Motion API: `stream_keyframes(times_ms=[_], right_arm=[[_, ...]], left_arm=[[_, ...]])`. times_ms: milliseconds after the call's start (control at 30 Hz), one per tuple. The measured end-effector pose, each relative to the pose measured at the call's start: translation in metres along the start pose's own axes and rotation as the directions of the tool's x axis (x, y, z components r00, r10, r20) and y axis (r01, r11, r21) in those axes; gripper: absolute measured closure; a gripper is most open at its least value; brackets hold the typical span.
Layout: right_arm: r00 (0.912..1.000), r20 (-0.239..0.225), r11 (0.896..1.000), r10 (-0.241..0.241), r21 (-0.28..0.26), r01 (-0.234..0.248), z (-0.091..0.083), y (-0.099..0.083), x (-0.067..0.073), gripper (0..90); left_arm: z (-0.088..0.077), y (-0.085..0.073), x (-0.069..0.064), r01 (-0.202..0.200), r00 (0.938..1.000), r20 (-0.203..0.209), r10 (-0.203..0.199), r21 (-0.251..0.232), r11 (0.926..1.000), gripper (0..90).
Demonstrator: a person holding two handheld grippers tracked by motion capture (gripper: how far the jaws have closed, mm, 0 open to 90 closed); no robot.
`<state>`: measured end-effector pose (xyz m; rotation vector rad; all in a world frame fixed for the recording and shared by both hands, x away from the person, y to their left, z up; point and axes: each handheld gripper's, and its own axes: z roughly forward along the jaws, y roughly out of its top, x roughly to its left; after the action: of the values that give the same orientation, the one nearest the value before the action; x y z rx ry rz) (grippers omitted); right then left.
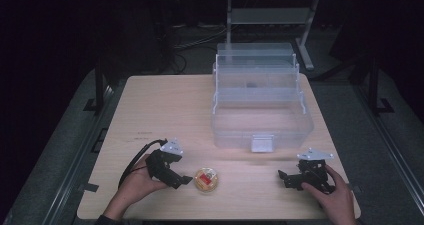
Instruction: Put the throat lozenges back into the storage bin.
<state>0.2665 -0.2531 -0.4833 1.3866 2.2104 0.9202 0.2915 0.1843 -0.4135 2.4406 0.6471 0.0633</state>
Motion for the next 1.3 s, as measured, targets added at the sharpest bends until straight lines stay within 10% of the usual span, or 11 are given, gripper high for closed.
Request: stream_keyframes(times_ms=[1300], right_arm=[[1.0000,0.000,1.000,0.000,0.000,0.000,0.000,0.000,0.000,0.0]], left_arm=[[0.038,0.038,-0.020,-0.112,0.9914,0.082,0.102,0.126,0.9857,13.8]])
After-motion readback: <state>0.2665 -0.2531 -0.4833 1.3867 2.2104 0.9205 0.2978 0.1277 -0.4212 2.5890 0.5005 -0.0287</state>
